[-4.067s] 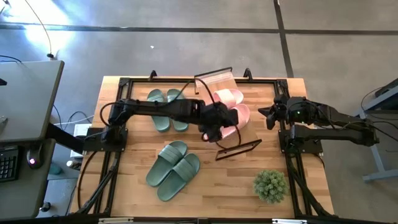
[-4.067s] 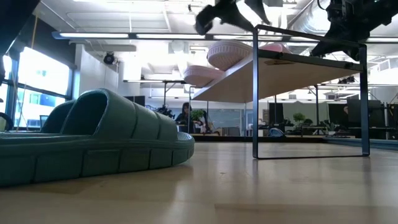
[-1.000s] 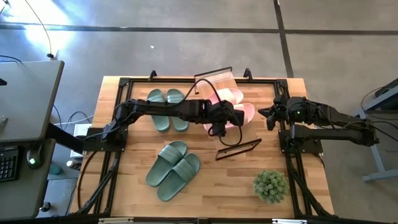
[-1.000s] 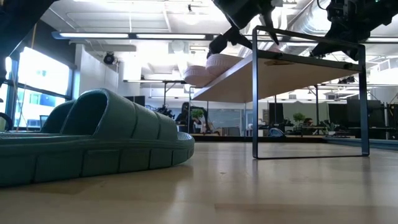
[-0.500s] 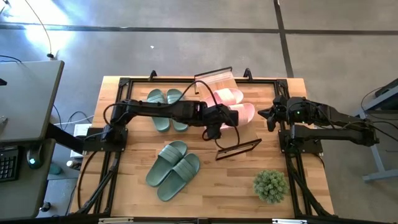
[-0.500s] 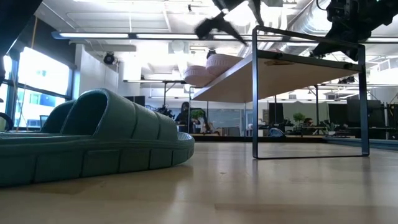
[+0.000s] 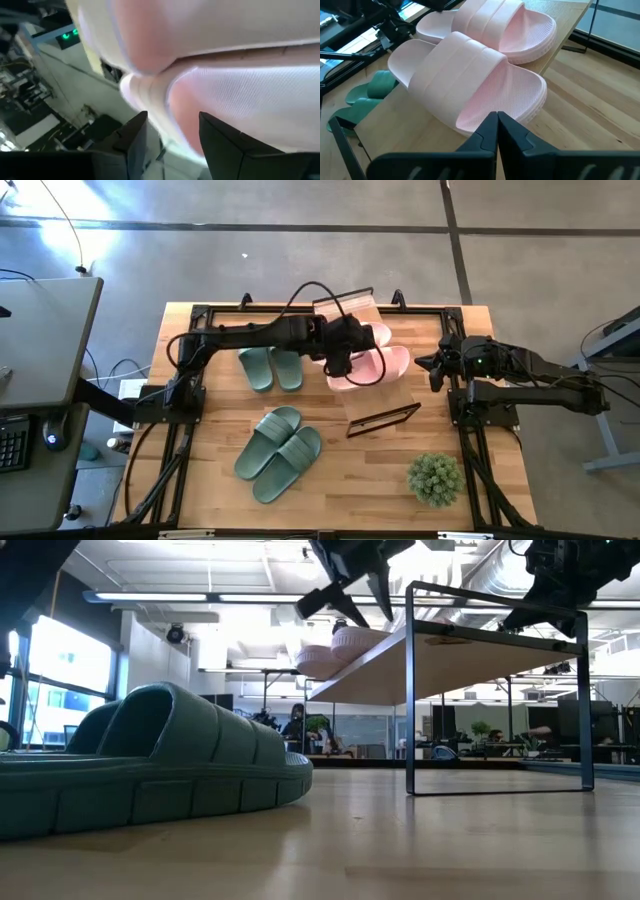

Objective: Pick and place slides into the shelf
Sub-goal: Adjust the pink slides

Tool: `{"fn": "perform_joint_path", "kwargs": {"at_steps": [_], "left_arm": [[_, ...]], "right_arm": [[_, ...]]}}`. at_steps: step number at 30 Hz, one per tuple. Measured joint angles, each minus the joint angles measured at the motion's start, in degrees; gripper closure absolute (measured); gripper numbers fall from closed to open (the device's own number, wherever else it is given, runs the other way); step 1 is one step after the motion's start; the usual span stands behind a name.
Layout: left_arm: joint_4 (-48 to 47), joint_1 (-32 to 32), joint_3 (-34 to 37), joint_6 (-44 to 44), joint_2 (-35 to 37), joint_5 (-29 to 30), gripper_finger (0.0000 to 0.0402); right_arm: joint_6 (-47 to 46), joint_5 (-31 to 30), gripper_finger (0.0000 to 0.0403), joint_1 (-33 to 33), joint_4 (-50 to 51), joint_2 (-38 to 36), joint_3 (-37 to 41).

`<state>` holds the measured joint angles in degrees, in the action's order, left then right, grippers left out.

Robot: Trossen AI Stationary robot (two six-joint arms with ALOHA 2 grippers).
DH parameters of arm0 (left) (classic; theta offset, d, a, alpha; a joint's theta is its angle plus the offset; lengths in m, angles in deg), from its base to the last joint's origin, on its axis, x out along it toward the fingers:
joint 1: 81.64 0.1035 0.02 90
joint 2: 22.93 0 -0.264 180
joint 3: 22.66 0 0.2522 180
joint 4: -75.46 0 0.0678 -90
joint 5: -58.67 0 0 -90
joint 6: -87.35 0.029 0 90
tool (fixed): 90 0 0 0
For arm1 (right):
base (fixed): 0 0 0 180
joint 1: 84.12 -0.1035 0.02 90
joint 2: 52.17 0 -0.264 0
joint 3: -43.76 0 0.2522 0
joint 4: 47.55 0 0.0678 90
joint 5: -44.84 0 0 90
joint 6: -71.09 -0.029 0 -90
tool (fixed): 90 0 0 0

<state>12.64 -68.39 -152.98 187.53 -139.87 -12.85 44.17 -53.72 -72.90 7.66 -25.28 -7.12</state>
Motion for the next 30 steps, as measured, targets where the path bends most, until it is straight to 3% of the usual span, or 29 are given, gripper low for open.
{"fn": "perform_joint_path", "kwargs": {"at_steps": [10, 30], "left_arm": [[7.5, 1.4, -0.1, 1.7, -1.5, -1.0, 0.0260], [9.2, 2.2, 0.0, 3.3, -4.3, 0.4, 0.0296]], "right_arm": [[0.2, -0.2, 0.0403, 0.0, -0.1, 0.0, 0.0], [0.4, 0.0, 0.0403, 0.0, 0.0, 0.0, 0.0]]}}
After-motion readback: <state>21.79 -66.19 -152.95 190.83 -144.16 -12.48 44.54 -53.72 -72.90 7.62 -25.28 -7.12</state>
